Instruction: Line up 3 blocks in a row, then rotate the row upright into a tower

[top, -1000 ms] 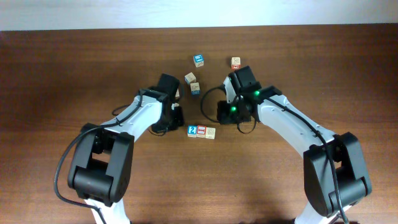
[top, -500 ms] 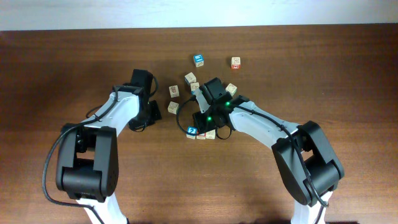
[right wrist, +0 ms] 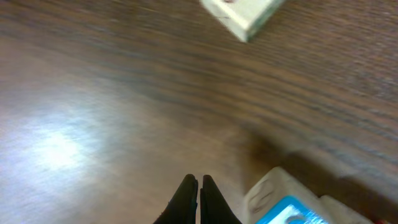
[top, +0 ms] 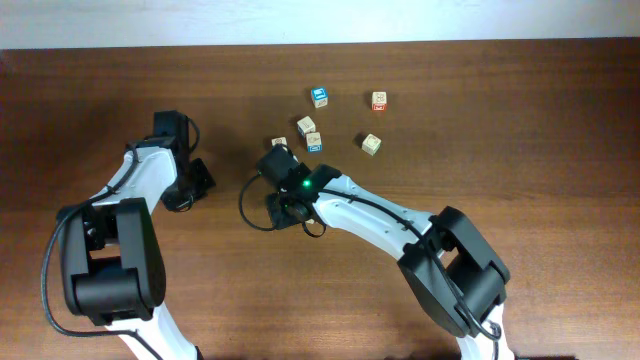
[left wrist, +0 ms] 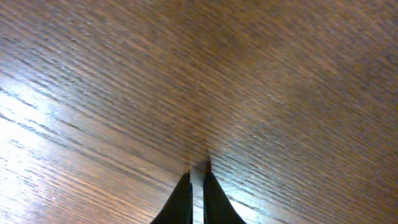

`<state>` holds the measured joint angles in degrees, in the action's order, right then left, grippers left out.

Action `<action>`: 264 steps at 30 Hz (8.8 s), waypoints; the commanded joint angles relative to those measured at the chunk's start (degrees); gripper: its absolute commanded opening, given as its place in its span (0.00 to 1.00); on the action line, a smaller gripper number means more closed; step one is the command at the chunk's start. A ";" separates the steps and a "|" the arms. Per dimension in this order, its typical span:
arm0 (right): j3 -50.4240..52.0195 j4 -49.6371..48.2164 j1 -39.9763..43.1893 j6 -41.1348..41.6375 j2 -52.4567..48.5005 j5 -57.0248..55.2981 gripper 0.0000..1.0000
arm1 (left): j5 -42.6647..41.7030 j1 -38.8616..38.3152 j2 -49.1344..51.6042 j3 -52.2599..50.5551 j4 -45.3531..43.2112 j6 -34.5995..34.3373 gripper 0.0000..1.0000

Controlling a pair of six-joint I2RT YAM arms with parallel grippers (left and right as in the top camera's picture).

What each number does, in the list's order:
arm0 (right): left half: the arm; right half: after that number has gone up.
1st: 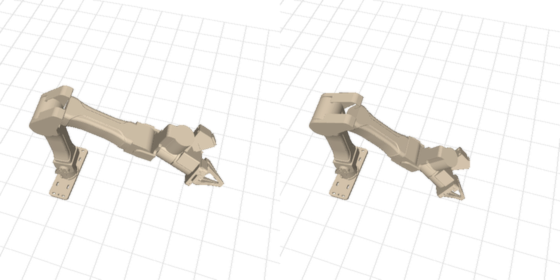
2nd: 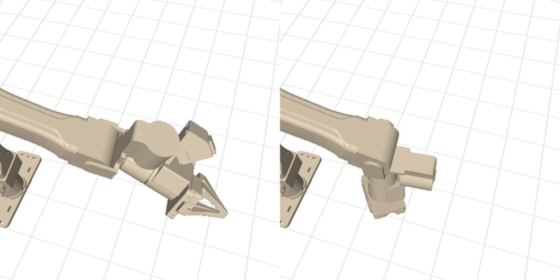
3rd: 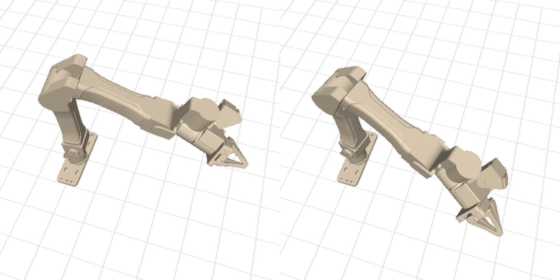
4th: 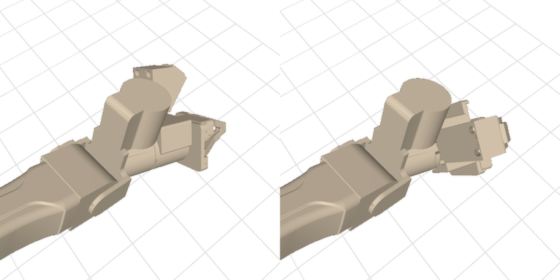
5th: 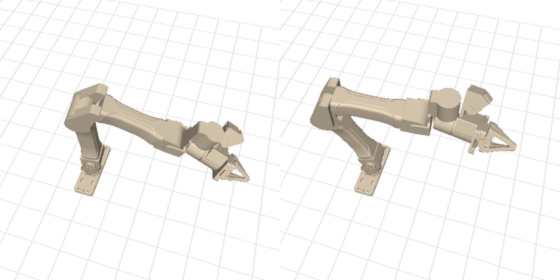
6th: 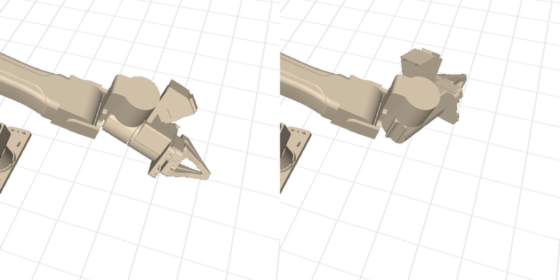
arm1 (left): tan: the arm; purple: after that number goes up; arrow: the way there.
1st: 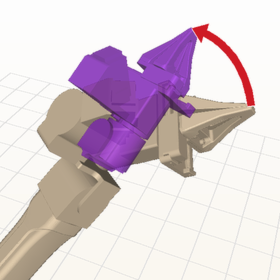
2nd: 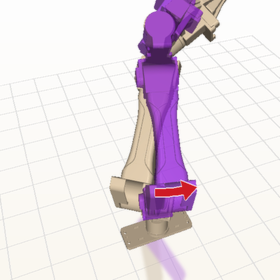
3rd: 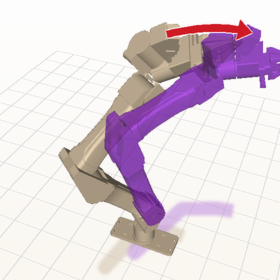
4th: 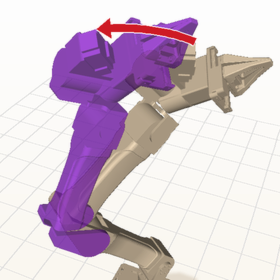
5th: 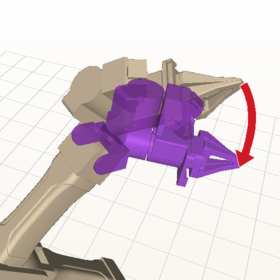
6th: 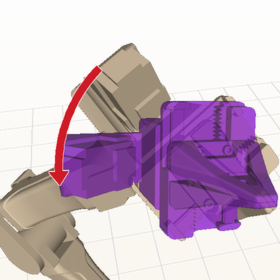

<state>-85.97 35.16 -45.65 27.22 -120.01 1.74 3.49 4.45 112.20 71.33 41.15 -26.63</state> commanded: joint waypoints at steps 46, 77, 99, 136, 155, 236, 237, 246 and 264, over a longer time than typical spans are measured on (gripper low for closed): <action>-11.08 24.02 13.00 -16.33 -8.02 2.38 0.19 | -0.70 0.33 0.46 -0.33 1.11 0.57 0.08; -5.42 25.90 20.33 -5.22 -7.54 24.55 0.04 | -13.97 -17.05 0.46 -0.33 1.07 3.13 0.00; 21.49 -1.46 31.65 -17.84 17.90 31.61 0.04 | -23.58 -17.22 -12.59 -9.29 -2.45 -0.35 0.00; 22.71 -5.53 26.84 -11.47 10.12 27.98 0.05 | -17.38 -22.58 -12.57 -14.19 -9.14 1.75 0.00; 23.21 -3.89 26.84 -10.62 10.12 29.75 0.05 | -17.14 -24.28 -12.57 -14.19 -8.96 1.77 0.00; 29.66 -18.03 22.38 -2.95 13.90 35.06 0.05 | -17.62 -24.28 -12.57 -14.19 -8.52 0.92 0.00; 29.66 -18.05 22.38 -2.95 14.08 35.06 0.05 | -17.62 -24.28 -12.57 -14.19 -8.52 0.92 0.00; 29.35 -16.74 20.46 -2.95 17.27 31.85 0.04 | -17.62 -24.28 -12.57 -14.19 -8.52 0.94 0.00; 15.67 10.62 12.94 -0.44 17.31 17.49 0.19 | -15.02 -16.11 -12.57 -14.19 -2.78 1.81 0.00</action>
<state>-69.06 44.10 -27.44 22.28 -103.85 24.95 -12.75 -17.82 99.48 57.52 37.69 -25.10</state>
